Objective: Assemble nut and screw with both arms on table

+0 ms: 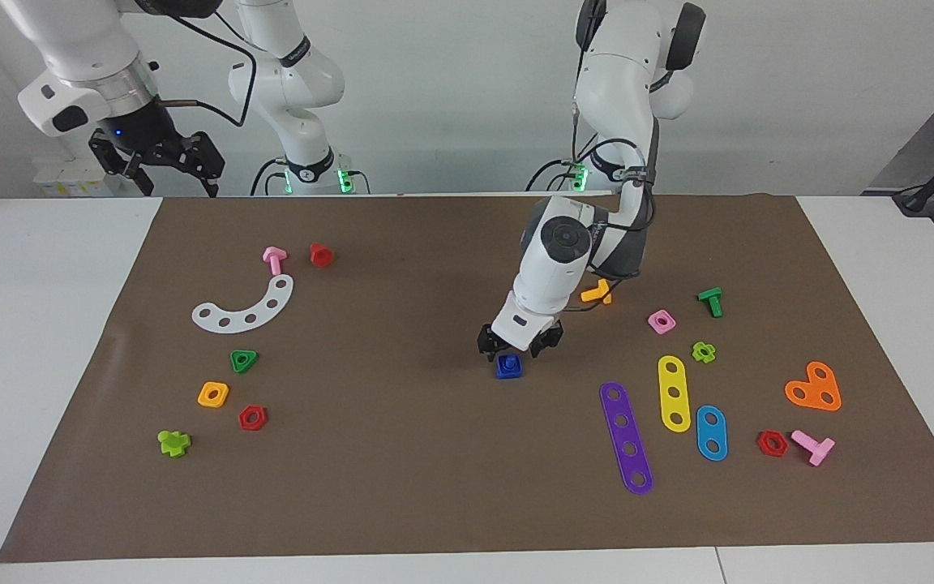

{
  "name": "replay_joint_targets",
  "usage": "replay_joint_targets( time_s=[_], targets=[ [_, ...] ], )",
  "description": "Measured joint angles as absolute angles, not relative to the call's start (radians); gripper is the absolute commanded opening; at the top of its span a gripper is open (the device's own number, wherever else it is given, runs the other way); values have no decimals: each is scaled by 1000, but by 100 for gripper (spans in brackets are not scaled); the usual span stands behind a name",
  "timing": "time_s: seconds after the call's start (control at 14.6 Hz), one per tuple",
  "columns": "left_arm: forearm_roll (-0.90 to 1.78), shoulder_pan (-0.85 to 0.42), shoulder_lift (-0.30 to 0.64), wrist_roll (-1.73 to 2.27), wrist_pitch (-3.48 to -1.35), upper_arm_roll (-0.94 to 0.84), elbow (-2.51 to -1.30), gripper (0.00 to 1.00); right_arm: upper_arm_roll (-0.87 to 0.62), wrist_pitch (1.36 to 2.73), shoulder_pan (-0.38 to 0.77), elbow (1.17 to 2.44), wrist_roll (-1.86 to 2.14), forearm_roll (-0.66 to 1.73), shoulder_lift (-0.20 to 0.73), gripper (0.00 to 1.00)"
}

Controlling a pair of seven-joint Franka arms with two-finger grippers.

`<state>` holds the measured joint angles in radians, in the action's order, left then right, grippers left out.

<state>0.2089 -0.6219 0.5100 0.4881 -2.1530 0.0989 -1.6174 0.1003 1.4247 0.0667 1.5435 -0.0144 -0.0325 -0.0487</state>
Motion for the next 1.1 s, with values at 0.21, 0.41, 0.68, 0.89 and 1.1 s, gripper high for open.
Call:
replay_joint_targets(
  time_s=[0.21, 0.41, 0.68, 0.89, 1.1],
  targets=[
    [187, -590, 505, 488, -1992, 116, -1512, 100, 100, 1425, 67, 1543, -14, -33, -49, 100],
    [161, -496, 424, 456, -1852, 153, -1469, 100, 100, 1425, 67, 1543, -14, -33, -49, 100],
    [79, -297, 252, 153, -1641, 166, -1486, 94, 100, 1425, 67, 1543, -14, -33, -49, 100],
    [28, -189, 198, -45, -1629, 167, -1538, 92, 100, 1425, 67, 1543, -14, -33, -49, 100],
    [-12, -121, 151, -197, -1653, 166, -1600, 95, 100, 1425, 67, 1543, -14, -33, -49, 100]
  ],
)
